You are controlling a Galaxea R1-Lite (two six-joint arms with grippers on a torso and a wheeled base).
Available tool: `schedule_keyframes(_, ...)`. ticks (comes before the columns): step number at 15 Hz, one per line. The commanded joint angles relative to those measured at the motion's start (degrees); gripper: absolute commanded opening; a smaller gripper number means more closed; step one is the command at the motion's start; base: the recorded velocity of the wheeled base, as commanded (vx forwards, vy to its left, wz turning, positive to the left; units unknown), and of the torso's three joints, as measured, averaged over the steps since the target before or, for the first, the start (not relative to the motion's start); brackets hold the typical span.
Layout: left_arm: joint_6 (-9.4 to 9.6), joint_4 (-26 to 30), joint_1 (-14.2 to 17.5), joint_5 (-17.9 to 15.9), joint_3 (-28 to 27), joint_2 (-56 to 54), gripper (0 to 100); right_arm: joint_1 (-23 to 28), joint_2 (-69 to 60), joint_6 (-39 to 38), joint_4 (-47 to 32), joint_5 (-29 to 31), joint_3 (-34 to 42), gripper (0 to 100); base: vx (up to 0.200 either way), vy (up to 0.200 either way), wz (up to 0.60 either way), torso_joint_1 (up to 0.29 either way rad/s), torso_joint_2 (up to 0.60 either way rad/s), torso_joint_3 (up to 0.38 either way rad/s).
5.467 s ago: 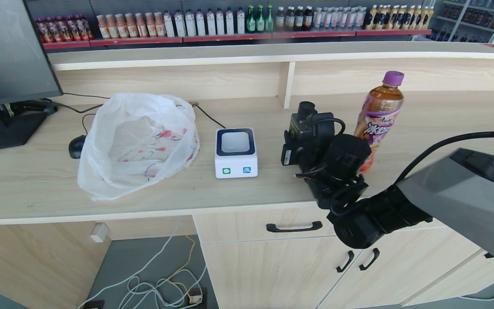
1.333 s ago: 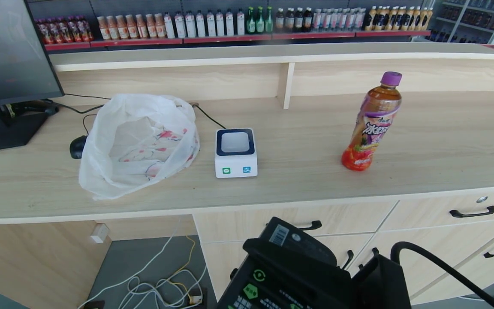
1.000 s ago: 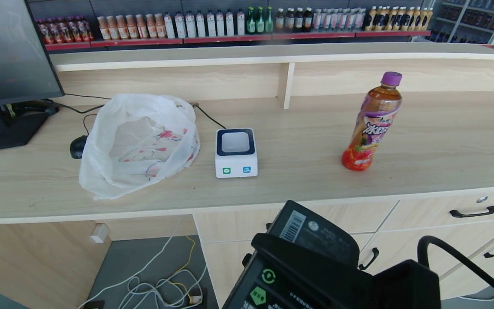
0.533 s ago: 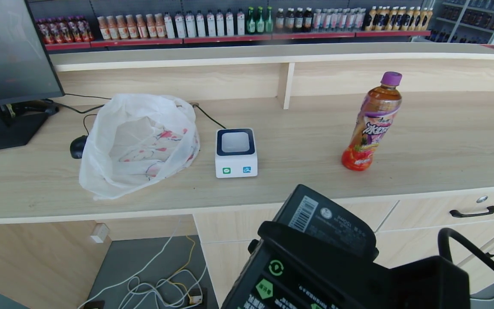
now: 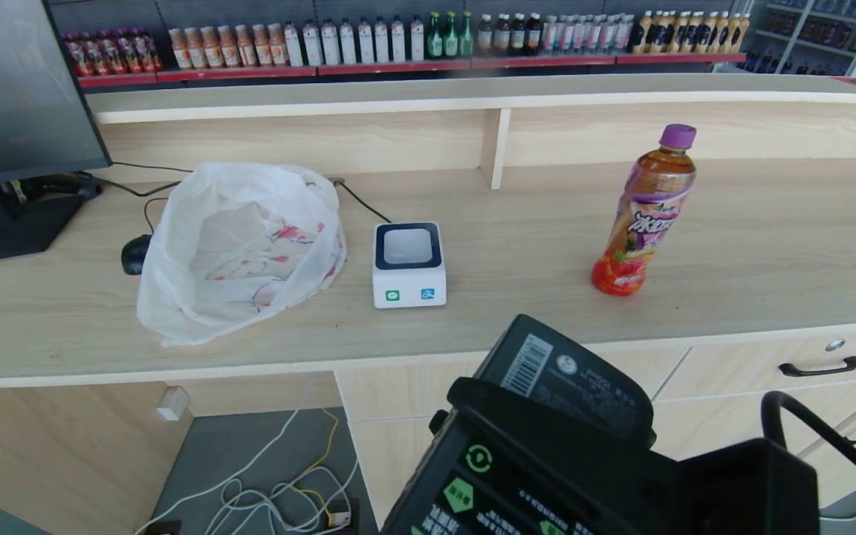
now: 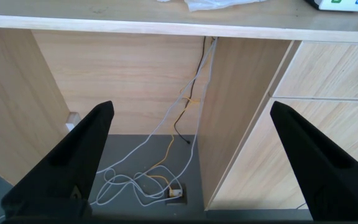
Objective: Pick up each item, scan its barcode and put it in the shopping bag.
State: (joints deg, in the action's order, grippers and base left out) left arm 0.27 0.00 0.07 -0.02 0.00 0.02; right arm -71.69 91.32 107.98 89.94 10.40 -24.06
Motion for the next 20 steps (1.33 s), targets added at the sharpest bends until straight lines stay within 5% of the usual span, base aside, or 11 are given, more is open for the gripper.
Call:
schedule_keyframes(1, 0.08, 0.0, 0.0, -0.1, 0.0, 0.0, 100, 0.0, 0.1, 0.0, 0.1, 0.1, 0.0, 0, 0.0, 0.0, 0.0, 0.0, 0.0, 0.0)
schedule_keyframes(5, 0.0, 0.0, 0.0, 0.0, 0.0, 0.0, 100, 0.0, 0.1, -0.5, 0.1, 0.2, 0.2, 0, 0.0, 0.0, 0.0, 0.0, 0.0, 0.0)
schedule_keyframes(11, 0.0, 0.0, 0.0, -0.1, 0.0, 0.0, 100, -0.1, 1.3, -12.4, 0.1, 0.2, 0.9, 0, 0.0, 0.0, 0.0, 0.0, 0.0, 0.0)
schedule_keyframes(20, 0.08, 0.0, 0.0, 0.0, 0.0, 0.0, 100, -0.3, 9.2, -58.9, 0.1, 0.6, 1.3, 0, 0.0, 0.0, 0.0, 0.0, 0.0, 0.0)
